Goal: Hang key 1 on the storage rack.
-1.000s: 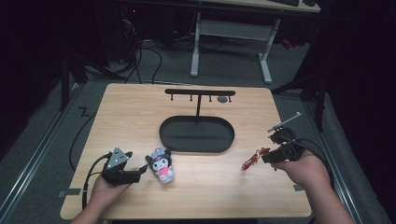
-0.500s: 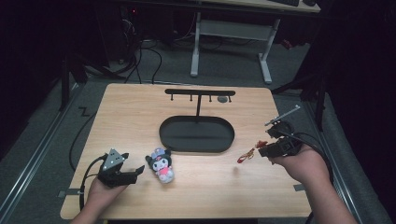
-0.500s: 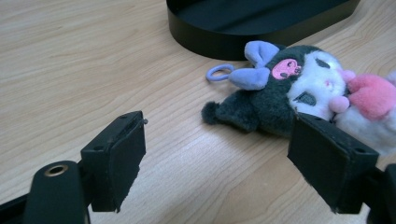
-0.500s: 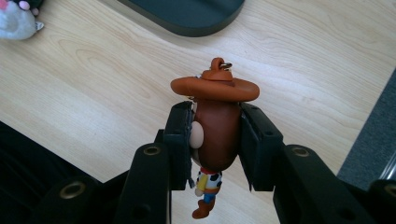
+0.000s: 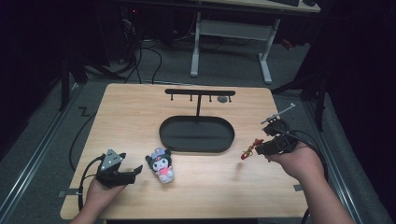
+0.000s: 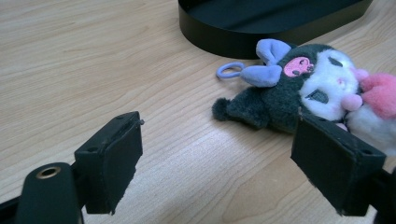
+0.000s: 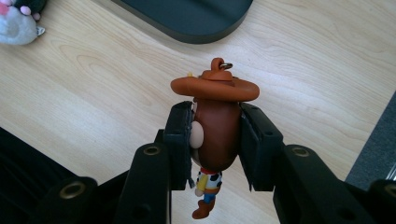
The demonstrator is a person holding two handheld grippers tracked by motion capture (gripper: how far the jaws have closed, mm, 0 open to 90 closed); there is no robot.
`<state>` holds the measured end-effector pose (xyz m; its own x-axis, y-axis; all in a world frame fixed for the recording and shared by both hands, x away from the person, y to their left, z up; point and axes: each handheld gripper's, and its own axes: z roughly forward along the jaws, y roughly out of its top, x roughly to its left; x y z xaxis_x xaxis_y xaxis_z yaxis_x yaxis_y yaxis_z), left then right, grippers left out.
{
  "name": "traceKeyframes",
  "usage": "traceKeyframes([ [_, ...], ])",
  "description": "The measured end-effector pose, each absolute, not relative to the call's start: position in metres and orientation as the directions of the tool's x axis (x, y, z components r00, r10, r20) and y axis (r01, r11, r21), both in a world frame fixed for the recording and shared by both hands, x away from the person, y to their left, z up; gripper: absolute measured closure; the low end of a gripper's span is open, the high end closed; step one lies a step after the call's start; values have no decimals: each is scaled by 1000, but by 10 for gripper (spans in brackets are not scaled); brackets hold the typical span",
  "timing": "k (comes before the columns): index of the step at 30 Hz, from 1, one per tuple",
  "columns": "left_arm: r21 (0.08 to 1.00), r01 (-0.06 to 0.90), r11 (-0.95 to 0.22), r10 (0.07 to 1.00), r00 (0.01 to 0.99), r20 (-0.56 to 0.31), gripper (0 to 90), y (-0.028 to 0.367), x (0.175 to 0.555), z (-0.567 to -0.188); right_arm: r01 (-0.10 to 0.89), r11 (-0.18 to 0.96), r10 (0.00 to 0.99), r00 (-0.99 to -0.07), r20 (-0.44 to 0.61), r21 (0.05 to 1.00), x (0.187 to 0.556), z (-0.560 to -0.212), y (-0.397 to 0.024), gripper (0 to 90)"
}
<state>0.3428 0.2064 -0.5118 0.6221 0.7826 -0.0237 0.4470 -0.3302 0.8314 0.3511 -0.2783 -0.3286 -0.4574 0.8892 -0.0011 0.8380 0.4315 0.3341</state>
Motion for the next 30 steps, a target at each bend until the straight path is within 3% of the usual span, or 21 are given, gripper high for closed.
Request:
traceKeyframes([
  [30, 836, 439, -329, 769, 638, -33, 158, 206, 341, -511, 836, 422, 892, -453, 7, 352, 394, -329, -261, 668],
])
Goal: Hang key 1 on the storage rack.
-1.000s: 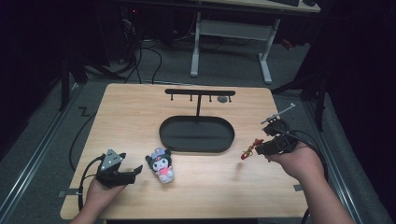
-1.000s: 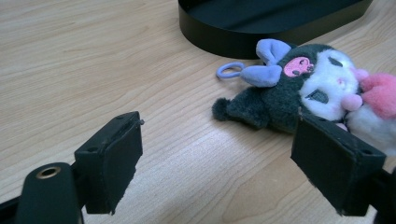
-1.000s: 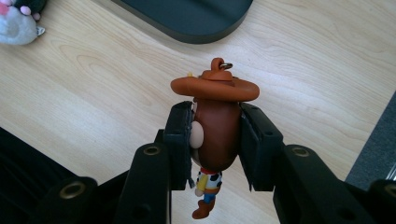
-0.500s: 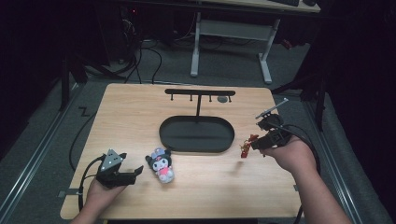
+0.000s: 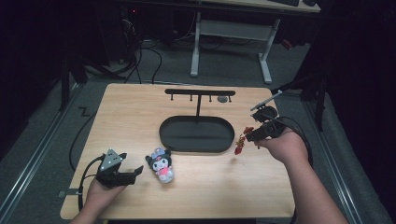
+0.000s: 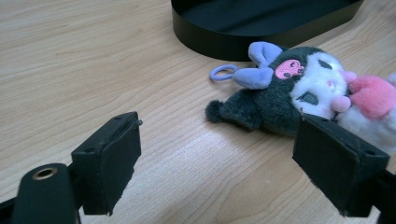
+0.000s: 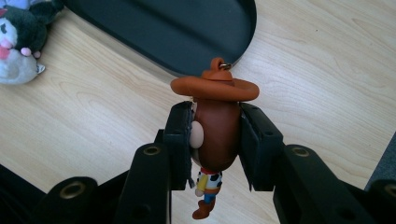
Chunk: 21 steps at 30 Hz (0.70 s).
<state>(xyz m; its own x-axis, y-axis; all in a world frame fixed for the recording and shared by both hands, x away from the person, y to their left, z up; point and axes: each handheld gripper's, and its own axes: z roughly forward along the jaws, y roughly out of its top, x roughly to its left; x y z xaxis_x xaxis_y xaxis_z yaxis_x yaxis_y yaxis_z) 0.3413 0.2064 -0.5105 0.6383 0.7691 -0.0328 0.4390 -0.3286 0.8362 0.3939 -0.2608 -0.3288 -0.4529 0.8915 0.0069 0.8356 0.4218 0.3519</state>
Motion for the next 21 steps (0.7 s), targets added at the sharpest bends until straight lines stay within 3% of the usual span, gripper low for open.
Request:
traceKeyframes([
  [21, 838, 435, -328, 764, 644, -35, 158, 206, 342, -508, 835, 429, 891, -453, -10, 344, 416, -324, -247, 669],
])
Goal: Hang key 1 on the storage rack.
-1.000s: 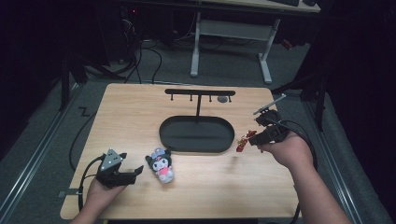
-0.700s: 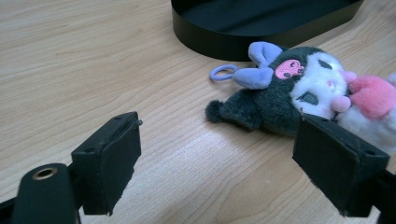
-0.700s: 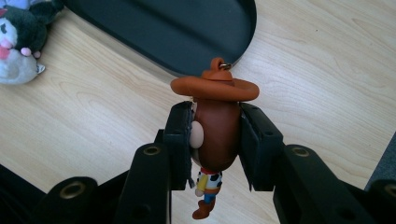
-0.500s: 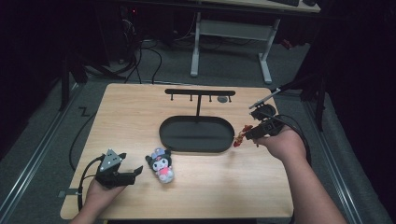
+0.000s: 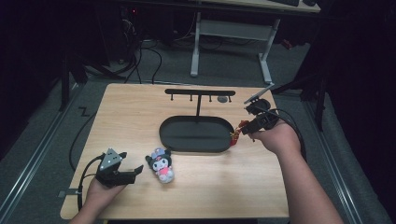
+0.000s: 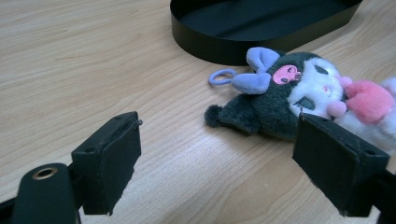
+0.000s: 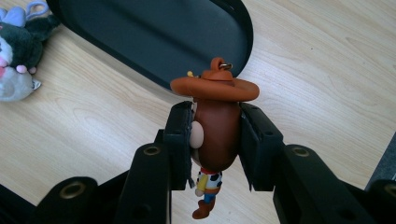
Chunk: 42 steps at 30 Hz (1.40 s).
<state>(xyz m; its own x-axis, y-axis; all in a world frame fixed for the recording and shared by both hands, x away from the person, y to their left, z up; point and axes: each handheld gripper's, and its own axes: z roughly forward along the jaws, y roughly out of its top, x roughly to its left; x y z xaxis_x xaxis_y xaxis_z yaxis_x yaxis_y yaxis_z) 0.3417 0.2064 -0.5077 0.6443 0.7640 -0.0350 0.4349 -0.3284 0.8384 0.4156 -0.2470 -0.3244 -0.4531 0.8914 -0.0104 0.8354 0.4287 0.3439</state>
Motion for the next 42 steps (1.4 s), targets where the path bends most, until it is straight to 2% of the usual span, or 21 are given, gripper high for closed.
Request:
traceKeyframes([
  [20, 833, 428, -352, 749, 662, -23, 161, 203, 342, -509, 841, 418, 893, -450, 14, 342, 446, -313, -233, 669],
  [42, 831, 422, -362, 749, 663, -10, 161, 204, 339, -509, 834, 382, 909, -418, 4, 399, 483, -288, -230, 669],
])
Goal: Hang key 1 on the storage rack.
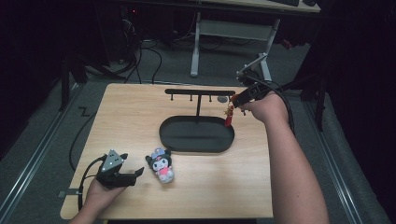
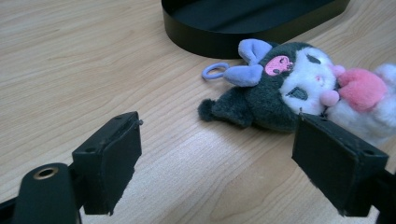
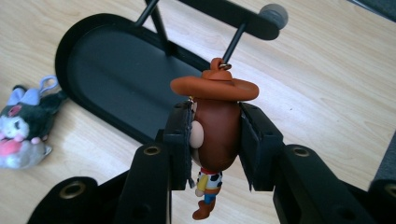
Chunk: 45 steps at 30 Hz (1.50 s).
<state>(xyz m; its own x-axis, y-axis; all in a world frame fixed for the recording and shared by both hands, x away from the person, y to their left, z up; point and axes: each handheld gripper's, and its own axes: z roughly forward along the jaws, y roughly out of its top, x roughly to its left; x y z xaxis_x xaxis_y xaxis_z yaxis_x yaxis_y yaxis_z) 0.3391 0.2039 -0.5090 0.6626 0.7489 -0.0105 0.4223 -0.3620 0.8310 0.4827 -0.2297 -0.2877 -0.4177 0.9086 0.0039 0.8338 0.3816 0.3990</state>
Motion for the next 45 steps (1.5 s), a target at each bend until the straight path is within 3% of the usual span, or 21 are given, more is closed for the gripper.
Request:
traceKeyframes([
  [19, 833, 429, -348, 758, 652, -19, 161, 209, 339, -508, 862, 330, 932, -361, 10, 385, 495, -309, -244, 668],
  [39, 825, 431, -365, 753, 657, -10, 161, 206, 338, -509, 874, 289, 941, -334, 52, 390, 504, -369, -247, 662],
  [45, 824, 434, -364, 753, 657, -13, 161, 206, 339, -509, 877, 284, 940, -335, 70, 389, 509, -379, -241, 572],
])
